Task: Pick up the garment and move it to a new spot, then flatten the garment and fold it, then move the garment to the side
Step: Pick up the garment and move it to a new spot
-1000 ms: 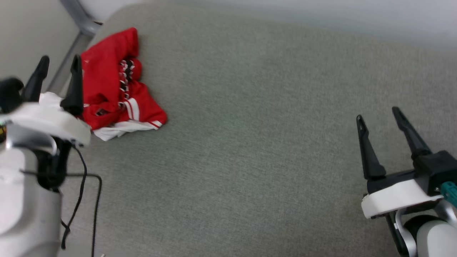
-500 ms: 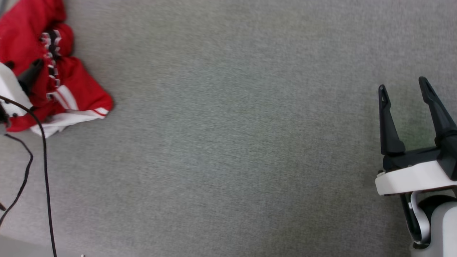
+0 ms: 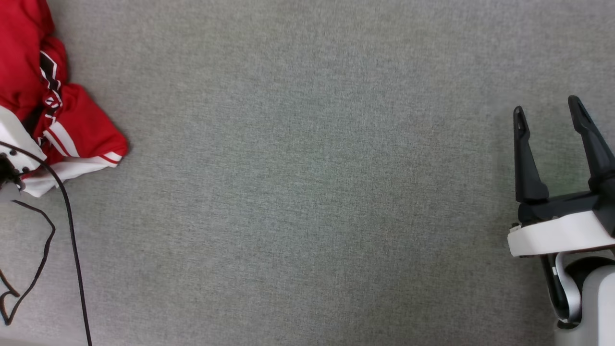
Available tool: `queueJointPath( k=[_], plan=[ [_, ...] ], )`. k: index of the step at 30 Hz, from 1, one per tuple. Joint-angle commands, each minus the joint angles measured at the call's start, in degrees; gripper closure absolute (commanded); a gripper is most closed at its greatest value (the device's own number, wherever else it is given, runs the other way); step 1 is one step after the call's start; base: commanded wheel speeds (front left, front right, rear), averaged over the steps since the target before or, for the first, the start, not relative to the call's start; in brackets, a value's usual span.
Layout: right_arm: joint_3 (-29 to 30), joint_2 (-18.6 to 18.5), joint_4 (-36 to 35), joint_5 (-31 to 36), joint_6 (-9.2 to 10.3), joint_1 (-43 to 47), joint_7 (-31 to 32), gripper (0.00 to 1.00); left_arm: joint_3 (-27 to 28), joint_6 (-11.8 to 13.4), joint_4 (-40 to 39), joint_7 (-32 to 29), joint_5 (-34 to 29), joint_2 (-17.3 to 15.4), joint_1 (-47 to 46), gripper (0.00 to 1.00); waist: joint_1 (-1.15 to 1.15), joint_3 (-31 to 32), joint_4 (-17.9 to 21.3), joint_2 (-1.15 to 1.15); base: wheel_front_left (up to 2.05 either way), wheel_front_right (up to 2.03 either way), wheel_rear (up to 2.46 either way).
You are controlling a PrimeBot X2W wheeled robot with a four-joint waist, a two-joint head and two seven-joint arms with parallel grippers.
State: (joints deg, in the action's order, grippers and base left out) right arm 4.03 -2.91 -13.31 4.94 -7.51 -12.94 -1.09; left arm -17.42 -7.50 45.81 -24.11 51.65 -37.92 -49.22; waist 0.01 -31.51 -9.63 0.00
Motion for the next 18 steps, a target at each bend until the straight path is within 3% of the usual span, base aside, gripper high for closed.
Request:
queueJointPath(
  k=[1,10,14,18],
  plan=[
    [0.2,0.0,0.2,-1.0,0.05,-0.4,-0.6,0.00,0.0,0.0,0.8,3.0,-0.5,0.0,0.2,1.00,-0.01,1.5,0.0,0.00,0.00,0.00,0.00],
    [1.5,0.0,3.2,-4.1,0.04,2.0,-2.1,0.00,1.7,0.1,8.5,28.0,-3.7,1.4,-3.2,1.00,-0.01,9.8,-0.3,0.00,0.00,0.00,0.00],
    [1.8,0.0,4.4,-5.2,0.04,3.3,-2.6,0.00,0.9,0.1,9.0,35.2,-4.2,2.8,-3.4,1.00,-0.01,13.8,-0.2,0.00,0.00,0.00,0.00],
    [2.0,0.0,5.7,-6.4,0.04,4.7,-2.9,0.00,-0.1,0.1,7.2,38.4,-5.0,4.1,-2.6,1.00,-0.01,17.6,0.4,0.00,0.00,0.00,0.00]
  ],
)
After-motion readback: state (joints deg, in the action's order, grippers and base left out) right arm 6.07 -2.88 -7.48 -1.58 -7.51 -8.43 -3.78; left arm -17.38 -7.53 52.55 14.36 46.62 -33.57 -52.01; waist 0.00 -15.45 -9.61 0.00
